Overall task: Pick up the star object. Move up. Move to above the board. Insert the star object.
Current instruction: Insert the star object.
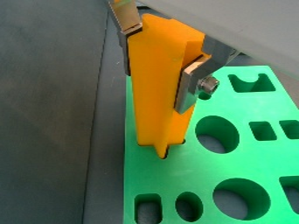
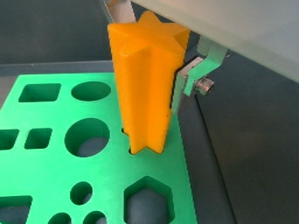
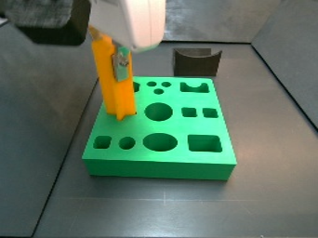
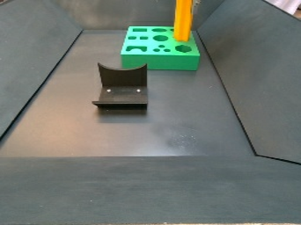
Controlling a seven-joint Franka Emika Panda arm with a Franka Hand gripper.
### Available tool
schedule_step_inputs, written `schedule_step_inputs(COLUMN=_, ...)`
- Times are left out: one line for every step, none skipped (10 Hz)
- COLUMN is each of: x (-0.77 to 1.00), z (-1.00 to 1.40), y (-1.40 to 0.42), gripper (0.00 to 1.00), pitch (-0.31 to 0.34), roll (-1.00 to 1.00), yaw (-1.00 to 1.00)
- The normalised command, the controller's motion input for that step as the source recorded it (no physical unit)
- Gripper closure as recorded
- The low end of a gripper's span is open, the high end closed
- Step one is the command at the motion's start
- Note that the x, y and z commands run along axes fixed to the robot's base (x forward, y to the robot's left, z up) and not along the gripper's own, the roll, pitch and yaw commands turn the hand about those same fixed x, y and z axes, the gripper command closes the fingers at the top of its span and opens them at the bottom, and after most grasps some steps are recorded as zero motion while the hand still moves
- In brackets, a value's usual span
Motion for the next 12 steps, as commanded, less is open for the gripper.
schedule_step_inputs(x=0.17, z=-0.43, y=-0.1, gripper=1.0, pitch=0.293, roll=0.14, yaw=-0.41)
schedule_step_inputs(x=0.21, z=-0.67, y=-0.36, gripper=1.0, pitch=0.226, roll=0.0, yaw=-0.47)
schedule_step_inputs(x=0.16, z=-0.62, y=-0.39, gripper=1.0, pitch=0.084, roll=-0.07, yaw=-0.41)
schedule_step_inputs(x=0.24, z=-0.7, y=-0.26, gripper=1.0, pitch=0.124, roll=-0.1, yaw=-0.04)
schedule_step_inputs(x=0.13, z=-0.83, y=-0.16, gripper=1.0, pitch=0.191, roll=-0.02, yaw=0.25)
schedule_step_inputs(x=0.0, z=-0.9, y=-0.2, gripper=1.0, pitch=0.143, roll=0.0, yaw=0.51)
schedule_step_inputs(x=0.06, z=-0.81, y=-0.13, gripper=1.0, pitch=0.14, roll=0.0, yaw=0.96)
schedule_step_inputs(x=0.0, z=-0.69, y=0.0, gripper=1.0, pitch=0.071, roll=0.0, yaw=1.0)
schedule_step_inputs(x=0.0, z=-0.6, y=0.0, gripper=1.0, pitch=0.0, roll=0.0, yaw=1.0)
schedule_step_inputs(x=0.0, z=-0.37, y=0.0, gripper=1.0, pitch=-0.091, roll=0.0, yaw=1.0)
schedule_step_inputs(x=0.0, z=-0.04, y=-0.07, gripper=1.0, pitch=0.0, roll=0.0, yaw=0.24)
schedule_step_inputs(x=0.0, z=-0.01, y=-0.09, gripper=1.0, pitch=-0.021, roll=0.0, yaw=0.0)
